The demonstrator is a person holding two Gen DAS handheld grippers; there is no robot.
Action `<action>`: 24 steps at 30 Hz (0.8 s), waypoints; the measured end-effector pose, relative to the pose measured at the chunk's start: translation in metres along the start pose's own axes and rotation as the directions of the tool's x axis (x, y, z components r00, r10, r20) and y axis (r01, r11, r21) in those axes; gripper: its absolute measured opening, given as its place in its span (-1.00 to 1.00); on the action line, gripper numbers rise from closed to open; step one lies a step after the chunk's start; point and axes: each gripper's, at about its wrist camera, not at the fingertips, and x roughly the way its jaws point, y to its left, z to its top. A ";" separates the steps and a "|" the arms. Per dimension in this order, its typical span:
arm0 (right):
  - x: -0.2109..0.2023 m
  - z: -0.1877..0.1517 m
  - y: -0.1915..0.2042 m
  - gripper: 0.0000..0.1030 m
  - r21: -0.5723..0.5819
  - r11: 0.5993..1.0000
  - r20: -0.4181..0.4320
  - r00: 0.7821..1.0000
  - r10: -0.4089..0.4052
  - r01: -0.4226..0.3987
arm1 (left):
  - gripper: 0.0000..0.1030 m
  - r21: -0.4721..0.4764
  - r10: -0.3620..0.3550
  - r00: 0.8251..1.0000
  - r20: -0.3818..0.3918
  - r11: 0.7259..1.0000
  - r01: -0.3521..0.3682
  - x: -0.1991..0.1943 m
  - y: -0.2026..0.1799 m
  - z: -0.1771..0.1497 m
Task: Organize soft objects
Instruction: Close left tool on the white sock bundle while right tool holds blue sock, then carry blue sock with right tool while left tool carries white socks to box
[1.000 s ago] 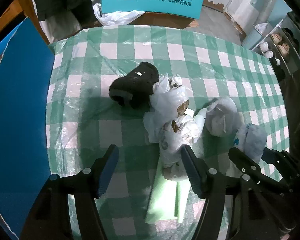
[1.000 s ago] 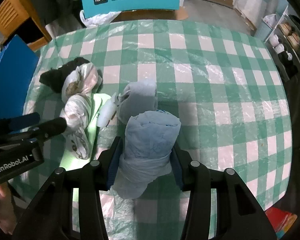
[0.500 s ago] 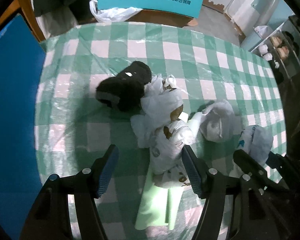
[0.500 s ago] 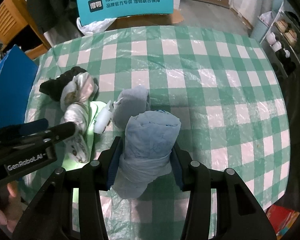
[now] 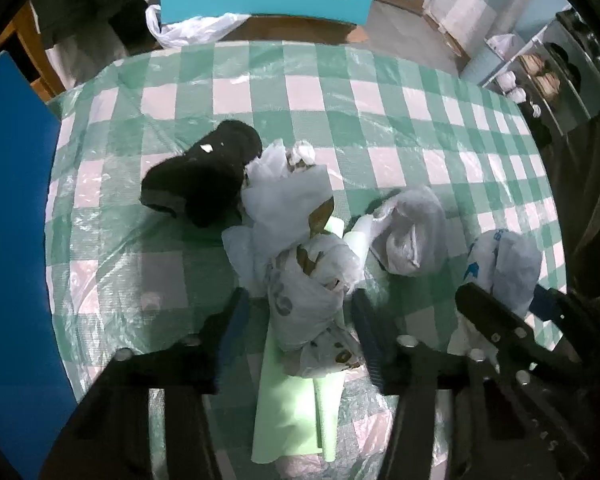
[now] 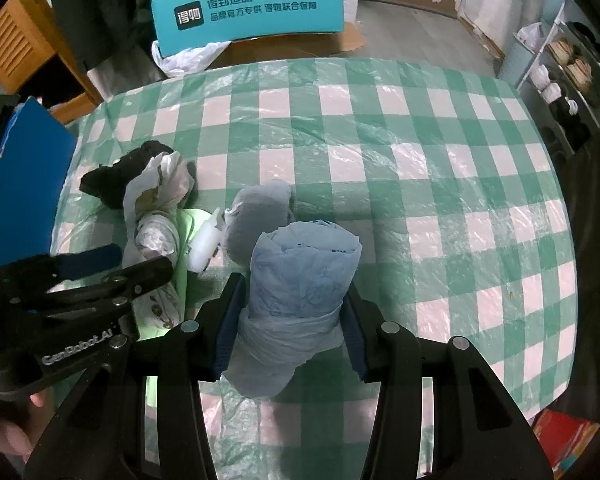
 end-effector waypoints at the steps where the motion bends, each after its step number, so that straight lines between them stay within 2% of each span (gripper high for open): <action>1: 0.000 0.000 0.000 -0.11 -0.001 1.000 0.002 1.000 0.000 0.000 | -0.33 0.003 0.001 1.000 -0.011 1.000 -0.001 0.002 0.000 0.000; 9: -0.006 0.002 0.003 -0.11 -0.011 1.000 0.015 1.000 0.003 -0.002 | -0.44 0.049 0.036 0.999 0.021 0.998 -0.037 -0.004 -0.002 -0.003; 18: -0.019 0.005 0.008 -0.11 -0.020 1.000 0.047 0.999 0.009 -0.008 | -0.45 0.048 0.021 0.997 0.073 0.999 -0.025 -0.038 0.009 -0.006; 24: -0.032 0.007 0.018 -0.11 -0.046 0.999 0.078 0.997 0.011 -0.007 | -0.45 0.058 0.040 0.993 0.109 0.997 -0.047 -0.057 0.011 -0.011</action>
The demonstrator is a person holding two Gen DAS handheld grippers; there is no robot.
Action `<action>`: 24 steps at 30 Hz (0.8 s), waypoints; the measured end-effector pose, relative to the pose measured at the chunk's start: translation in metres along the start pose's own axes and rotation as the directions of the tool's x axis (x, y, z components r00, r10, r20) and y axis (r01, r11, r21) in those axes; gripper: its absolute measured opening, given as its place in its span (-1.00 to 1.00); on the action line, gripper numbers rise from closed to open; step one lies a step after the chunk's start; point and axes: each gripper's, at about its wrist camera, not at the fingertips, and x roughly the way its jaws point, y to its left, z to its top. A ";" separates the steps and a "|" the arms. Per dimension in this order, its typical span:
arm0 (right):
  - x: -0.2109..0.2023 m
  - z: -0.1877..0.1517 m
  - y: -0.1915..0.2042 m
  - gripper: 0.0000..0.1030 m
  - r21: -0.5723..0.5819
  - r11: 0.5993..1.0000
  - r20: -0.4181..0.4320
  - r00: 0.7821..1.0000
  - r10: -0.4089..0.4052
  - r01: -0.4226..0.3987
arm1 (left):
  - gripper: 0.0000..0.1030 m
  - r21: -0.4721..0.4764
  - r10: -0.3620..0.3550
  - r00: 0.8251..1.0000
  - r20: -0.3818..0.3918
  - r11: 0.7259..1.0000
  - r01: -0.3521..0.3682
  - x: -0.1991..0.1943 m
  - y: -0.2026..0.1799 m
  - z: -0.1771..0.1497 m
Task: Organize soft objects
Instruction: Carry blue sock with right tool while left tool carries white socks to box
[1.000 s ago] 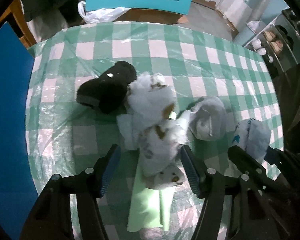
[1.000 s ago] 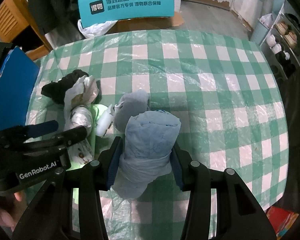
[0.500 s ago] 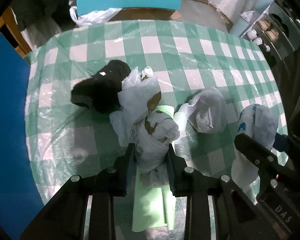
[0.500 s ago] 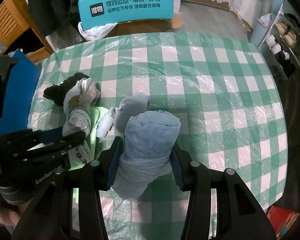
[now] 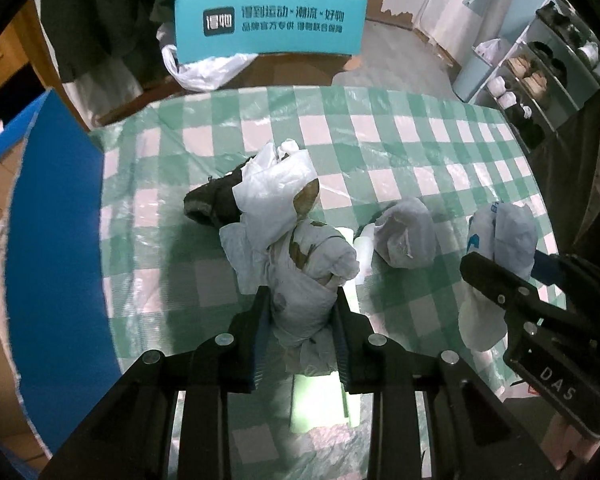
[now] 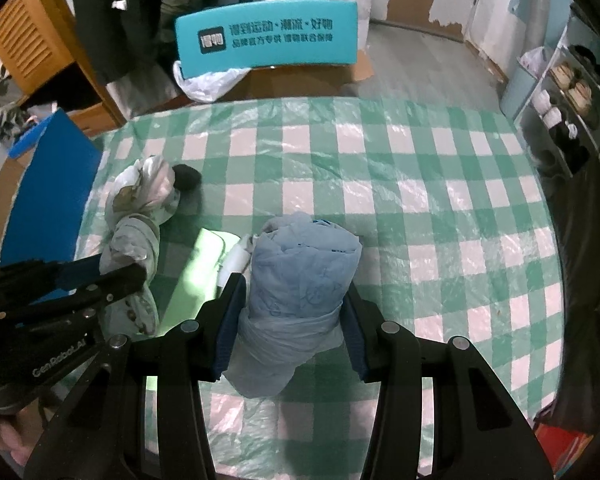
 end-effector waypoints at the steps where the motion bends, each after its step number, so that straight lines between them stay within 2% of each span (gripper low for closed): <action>1: -0.002 0.000 0.002 -0.11 -0.005 1.000 0.006 1.000 0.001 -0.001 | -0.45 0.006 0.006 1.000 0.008 1.000 -0.006 -0.004 0.000 -0.001; 14: -0.038 0.006 0.030 -0.11 -0.056 0.998 0.066 0.997 0.034 -0.030 | -0.45 0.042 0.010 0.996 0.086 0.999 -0.013 -0.050 0.004 -0.014; 24: -0.066 0.008 0.064 -0.11 -0.121 0.991 0.103 0.992 0.073 -0.060 | -0.45 0.031 0.021 0.990 0.141 0.999 -0.026 -0.086 0.031 -0.027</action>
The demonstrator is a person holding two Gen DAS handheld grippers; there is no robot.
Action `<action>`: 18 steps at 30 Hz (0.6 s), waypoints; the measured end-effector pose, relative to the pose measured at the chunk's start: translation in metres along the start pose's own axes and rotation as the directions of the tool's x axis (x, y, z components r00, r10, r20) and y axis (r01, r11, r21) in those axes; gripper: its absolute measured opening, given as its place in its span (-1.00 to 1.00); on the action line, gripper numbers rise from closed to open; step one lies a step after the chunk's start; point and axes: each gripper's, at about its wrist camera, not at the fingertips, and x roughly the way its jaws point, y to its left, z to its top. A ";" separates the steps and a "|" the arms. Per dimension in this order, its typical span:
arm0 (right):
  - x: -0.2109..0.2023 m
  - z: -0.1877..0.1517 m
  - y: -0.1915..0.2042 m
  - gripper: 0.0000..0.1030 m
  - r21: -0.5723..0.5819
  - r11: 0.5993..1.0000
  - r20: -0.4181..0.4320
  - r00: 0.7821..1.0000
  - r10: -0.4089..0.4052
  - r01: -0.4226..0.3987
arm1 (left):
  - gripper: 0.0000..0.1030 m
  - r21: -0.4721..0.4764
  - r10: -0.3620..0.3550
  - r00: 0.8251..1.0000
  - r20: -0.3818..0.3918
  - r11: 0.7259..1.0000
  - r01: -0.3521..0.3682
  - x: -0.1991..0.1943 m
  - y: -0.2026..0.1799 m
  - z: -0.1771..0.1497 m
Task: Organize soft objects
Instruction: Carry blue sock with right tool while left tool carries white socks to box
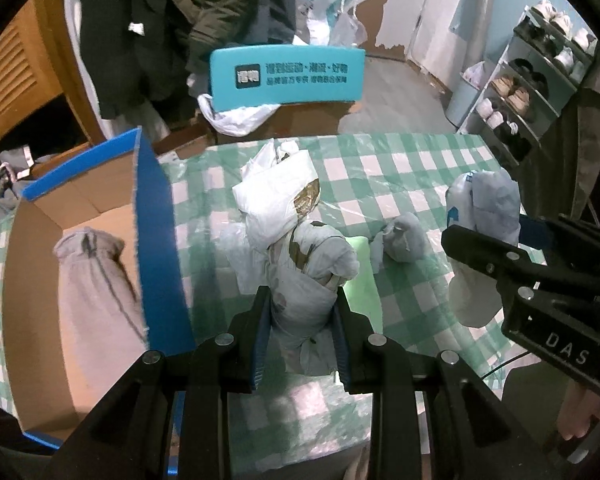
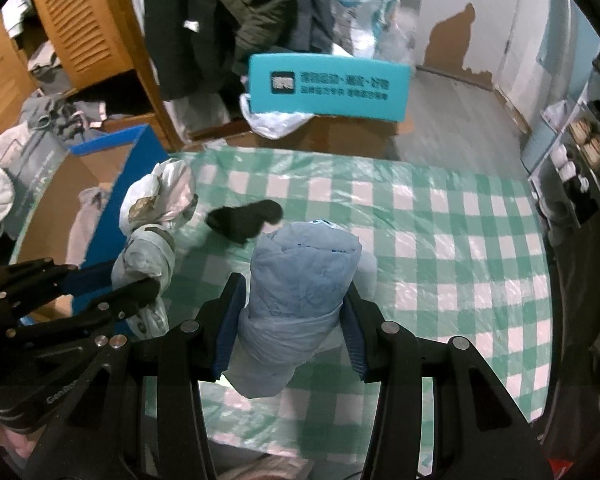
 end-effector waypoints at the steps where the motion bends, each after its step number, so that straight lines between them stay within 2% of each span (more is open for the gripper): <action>1: -0.002 0.001 0.004 -0.11 -0.006 1.000 0.004 1.000 0.004 -0.004 | -0.45 -0.003 0.001 1.000 0.004 1.000 -0.001 -0.003 0.003 -0.001; 18: -0.009 0.023 0.071 -0.11 -0.098 0.993 0.036 0.997 0.062 -0.059 | -0.45 -0.078 0.051 0.997 0.062 0.996 -0.046 -0.042 0.067 -0.017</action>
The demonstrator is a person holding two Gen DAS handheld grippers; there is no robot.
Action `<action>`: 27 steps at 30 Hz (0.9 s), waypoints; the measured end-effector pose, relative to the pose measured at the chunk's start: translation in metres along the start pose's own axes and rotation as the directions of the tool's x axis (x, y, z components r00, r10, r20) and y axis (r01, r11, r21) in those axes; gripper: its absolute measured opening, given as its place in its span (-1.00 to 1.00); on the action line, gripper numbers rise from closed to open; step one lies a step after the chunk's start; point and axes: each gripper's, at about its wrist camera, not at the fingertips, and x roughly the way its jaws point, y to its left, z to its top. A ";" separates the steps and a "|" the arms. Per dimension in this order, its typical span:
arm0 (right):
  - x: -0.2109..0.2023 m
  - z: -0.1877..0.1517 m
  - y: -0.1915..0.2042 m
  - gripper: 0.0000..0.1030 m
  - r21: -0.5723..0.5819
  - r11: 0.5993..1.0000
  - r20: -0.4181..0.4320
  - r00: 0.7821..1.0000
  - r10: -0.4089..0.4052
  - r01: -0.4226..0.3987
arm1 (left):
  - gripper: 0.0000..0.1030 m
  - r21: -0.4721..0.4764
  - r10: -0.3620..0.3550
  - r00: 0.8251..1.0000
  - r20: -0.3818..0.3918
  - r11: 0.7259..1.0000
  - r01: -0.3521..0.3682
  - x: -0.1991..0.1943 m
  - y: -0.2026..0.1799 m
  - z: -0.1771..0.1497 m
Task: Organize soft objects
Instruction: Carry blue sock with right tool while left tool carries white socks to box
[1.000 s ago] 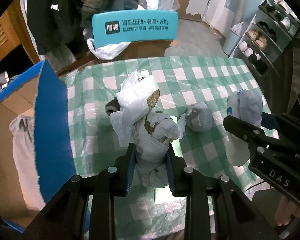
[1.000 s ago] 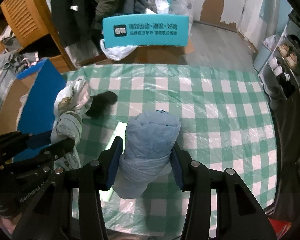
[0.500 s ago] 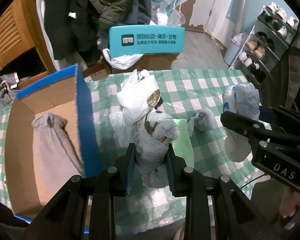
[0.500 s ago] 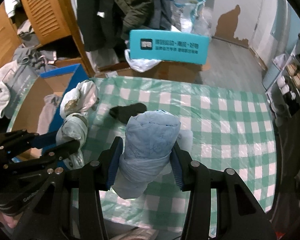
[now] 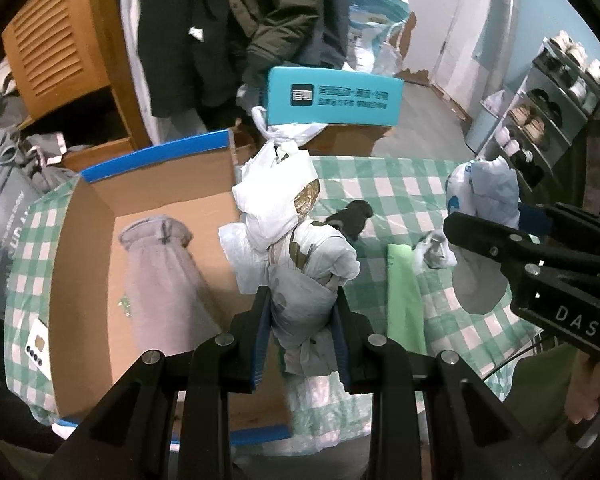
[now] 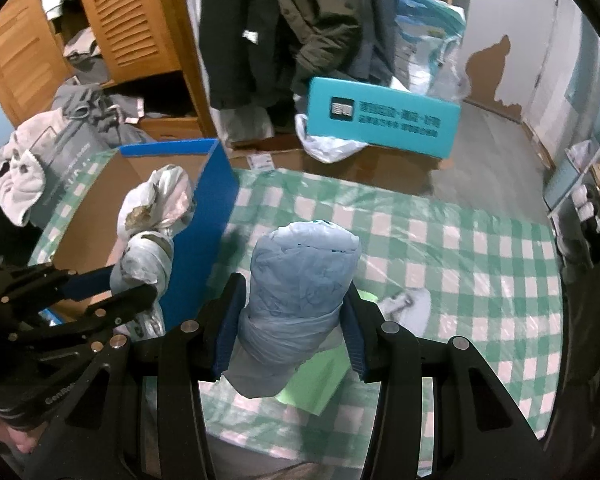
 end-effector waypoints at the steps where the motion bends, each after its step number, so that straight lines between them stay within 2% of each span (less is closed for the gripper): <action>1: 0.000 0.002 0.004 -0.11 -0.006 1.000 0.002 1.000 0.004 -0.004 | -0.45 -0.004 0.004 1.000 0.003 1.000 -0.004 -0.001 0.003 0.000; 7: 0.005 0.012 0.026 -0.11 -0.027 0.999 0.002 0.999 0.035 -0.035 | -0.45 -0.046 0.015 1.000 0.018 0.999 -0.014 -0.011 0.029 -0.004; 12: 0.009 0.019 0.046 -0.11 -0.054 0.997 0.002 0.998 0.057 -0.057 | -0.45 -0.076 0.055 0.998 0.028 0.996 -0.053 -0.014 0.051 -0.007; 27: 0.028 0.034 0.106 -0.11 -0.132 0.984 -0.031 0.993 0.115 -0.118 | -0.45 -0.168 0.113 0.994 0.011 0.980 -0.109 -0.015 0.107 -0.017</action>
